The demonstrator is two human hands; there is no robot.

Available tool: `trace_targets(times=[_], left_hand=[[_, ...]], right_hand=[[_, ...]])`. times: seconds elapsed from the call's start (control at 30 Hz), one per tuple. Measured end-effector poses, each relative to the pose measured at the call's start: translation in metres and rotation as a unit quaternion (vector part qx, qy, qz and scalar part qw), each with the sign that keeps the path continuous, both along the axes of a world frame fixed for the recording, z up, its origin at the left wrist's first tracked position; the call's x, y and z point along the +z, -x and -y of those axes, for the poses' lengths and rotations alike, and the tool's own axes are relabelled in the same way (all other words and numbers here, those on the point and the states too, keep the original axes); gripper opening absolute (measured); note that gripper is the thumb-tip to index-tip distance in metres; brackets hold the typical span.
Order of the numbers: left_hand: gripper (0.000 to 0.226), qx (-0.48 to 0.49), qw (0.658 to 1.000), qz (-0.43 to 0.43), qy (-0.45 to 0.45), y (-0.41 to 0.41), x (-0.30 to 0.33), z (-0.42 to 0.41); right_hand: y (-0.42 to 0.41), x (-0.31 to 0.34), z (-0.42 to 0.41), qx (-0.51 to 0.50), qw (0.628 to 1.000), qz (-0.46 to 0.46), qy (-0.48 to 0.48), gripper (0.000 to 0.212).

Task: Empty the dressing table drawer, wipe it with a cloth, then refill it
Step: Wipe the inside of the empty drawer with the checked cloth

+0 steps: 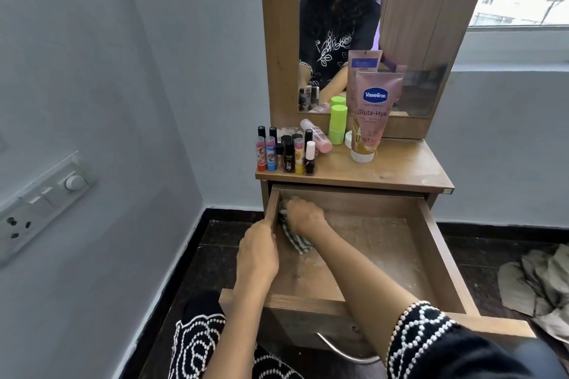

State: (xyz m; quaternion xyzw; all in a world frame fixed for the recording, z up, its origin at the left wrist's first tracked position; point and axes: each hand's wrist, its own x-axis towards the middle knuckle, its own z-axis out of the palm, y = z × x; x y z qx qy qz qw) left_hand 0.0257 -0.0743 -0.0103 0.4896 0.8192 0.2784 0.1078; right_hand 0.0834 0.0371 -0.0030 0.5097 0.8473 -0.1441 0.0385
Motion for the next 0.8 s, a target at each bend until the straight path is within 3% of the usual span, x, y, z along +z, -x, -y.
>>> trace_targets(times=[0.2,0.37,0.57,0.8], left_hand=[[0.033,0.004,1.000,0.009,-0.004,0.000,0.003,0.001],[0.033,0.005,1.000,0.011,-0.005,-0.001,0.004,0.002],[0.034,0.003,1.000,0.021,-0.014,0.000,0.003,0.000],[0.035,0.002,1.000,0.002,-0.004,0.000,0.001,0.001]], right_hand=[[-0.004,-0.012,-0.011,0.056,0.993,0.096,0.038,0.058],[-0.014,-0.008,-0.013,0.082,0.984,0.156,0.014,0.049],[-0.008,-0.013,-0.003,0.022,0.985,0.154,-0.077,0.029],[-0.001,-0.004,-0.010,0.046,0.995,0.092,0.003,0.040]])
